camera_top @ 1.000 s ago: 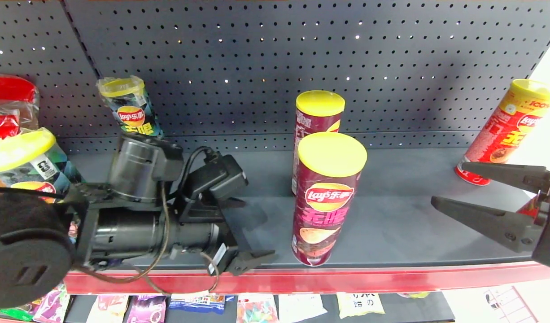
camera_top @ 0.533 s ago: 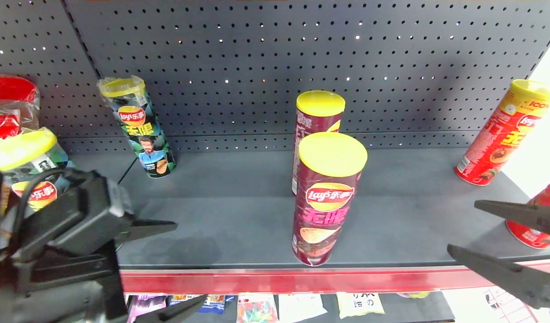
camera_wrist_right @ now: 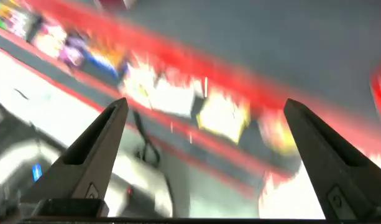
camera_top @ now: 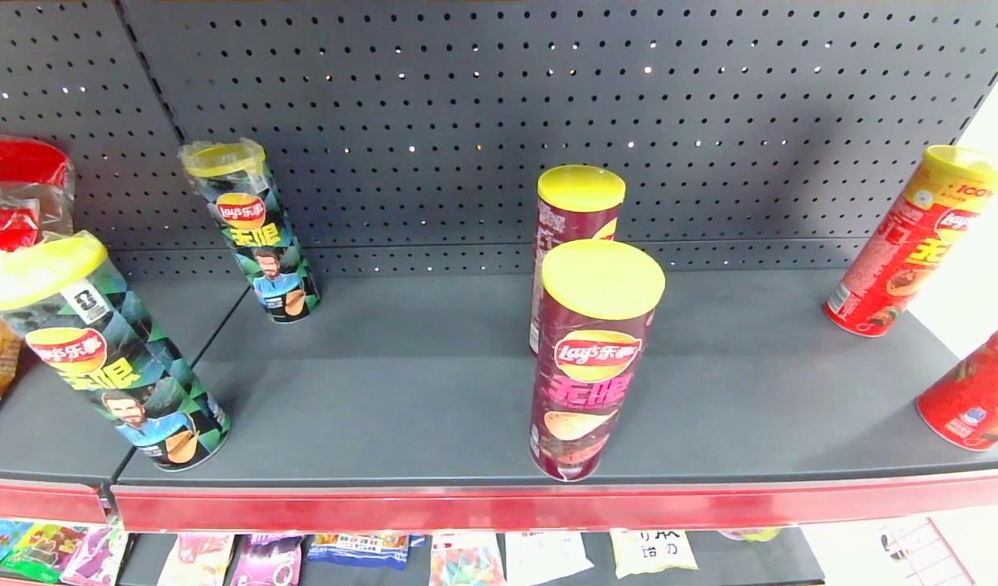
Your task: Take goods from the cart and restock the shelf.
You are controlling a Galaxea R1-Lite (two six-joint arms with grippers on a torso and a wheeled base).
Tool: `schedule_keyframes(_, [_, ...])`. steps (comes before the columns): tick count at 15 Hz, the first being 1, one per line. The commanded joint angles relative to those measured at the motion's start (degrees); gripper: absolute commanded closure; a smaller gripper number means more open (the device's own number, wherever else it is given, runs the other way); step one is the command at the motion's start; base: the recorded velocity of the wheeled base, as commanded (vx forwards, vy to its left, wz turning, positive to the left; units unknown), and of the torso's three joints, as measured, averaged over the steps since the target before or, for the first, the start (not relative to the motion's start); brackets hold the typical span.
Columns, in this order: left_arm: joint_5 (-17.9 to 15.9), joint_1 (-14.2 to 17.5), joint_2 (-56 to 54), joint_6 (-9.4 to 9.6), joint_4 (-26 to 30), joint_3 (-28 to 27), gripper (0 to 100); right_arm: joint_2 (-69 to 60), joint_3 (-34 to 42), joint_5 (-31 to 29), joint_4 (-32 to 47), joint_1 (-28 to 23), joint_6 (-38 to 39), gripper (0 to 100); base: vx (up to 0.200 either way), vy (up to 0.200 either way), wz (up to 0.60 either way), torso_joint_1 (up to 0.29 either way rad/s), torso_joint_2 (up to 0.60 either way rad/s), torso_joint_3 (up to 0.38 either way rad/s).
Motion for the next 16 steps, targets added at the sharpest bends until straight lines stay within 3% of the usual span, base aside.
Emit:
schedule_keyframes(1, [1.2, 17.5, -9.7, -3.25, 7.1, 0.4, 0, -12.8, -4.3, -2.4, 9.9, -6.4, 2.1, 0, 0.000, 0.000, 0.00, 0.000, 0.00, 0.000])
schedule_keyframes(4, [1.4, 30.7, -15.4, -3.34, 16.8, 1.8, 0, -13.8, -4.5, -6.2, 10.6, -12.1, 5.8, 0, 0.000, 0.000, 0.00, 0.000, 0.00, 0.000])
schedule_keyframes(6, [1.0, 39.8, -18.0, -3.61, 17.4, 4.9, 0, -15.4, -4.2, -6.2, 13.7, -17.2, 6.4, 0, 0.000, 0.000, 0.00, 0.000, 0.00, 0.000])
schedule_keyframes(7, [-0.1, 41.4, -21.6, -3.52, 17.1, 7.6, 0, -18.5, -3.8, -5.9, 17.4, -19.4, 6.4, 0, 0.000, 0.000, 0.00, 0.000, 0.00, 0.000])
schedule_keyframes(8, [-2.1, 41.0, -25.0, -3.25, 16.8, 9.3, 0, -21.1, -3.0, -5.9, 19.8, -20.1, 6.3, 0, 0.000, 0.000, 0.00, 0.000, 0.00, 0.000])
schedule_keyframes(9, [-8.6, 40.4, -27.7, -2.29, 13.6, 12.0, 0, -23.4, -1.8, -6.2, 21.8, -20.2, 6.4, 0, 0.000, 0.000, 0.00, 0.000, 0.00, 0.000])
schedule_keyframes(10, [-13.8, 40.6, -27.6, -2.02, 7.6, 13.3, 0, -23.9, -1.3, -5.6, 21.6, -21.0, 6.4, 0, 0.000, 0.000, 0.00, 0.000, 0.00, 0.000])
schedule_keyframes(11, [-16.7, 40.5, -27.5, -2.02, 2.2, 15.0, 0, -24.6, -0.6, -5.0, 21.1, -21.5, 6.0, 0, 0.000, 0.000, 0.00, 0.000, 0.00, 0.000])
schedule_keyframes(12, [-17.3, 40.6, -27.7, -1.58, -6.1, 20.1, 0, -27.7, 1.6, -2.8, 19.9, -22.8, 2.5, 0, 0.000, 0.000, 0.00, 0.000, 0.00, 0.000])
schedule_keyframes(13, [-13.1, 41.7, -29.8, -0.71, -8.5, 23.2, 0, -27.6, 1.7, -2.8, 18.8, -22.9, -0.4, 0, 0.000, 0.000, 0.00, 0.000, 0.00, 0.000])
schedule_keyframes(14, [-6.0, 43.2, -31.7, 0.35, -9.3, 26.3, 0, -27.6, 2.1, -2.7, 15.9, -22.9, -1.9, 0, 0.000, 0.000, 0.00, 0.000, 0.00, 0.000])
schedule_keyframes(15, [1.2, 43.2, -31.7, 0.00, -12.5, 27.9, 0, -27.6, 4.3, -2.7, 10.4, -22.9, -2.7, 0, 0.000, 0.000, 0.00, 0.000, 0.00, 0.000])
schedule_keyframes(16, [3.2, 43.2, -31.7, -0.62, -15.1, 28.7, 0, -27.6, 7.6, -2.9, 3.9, -22.9, -2.6, 0, 0.000, 0.000, 0.00, 0.000, 0.00, 0.000])
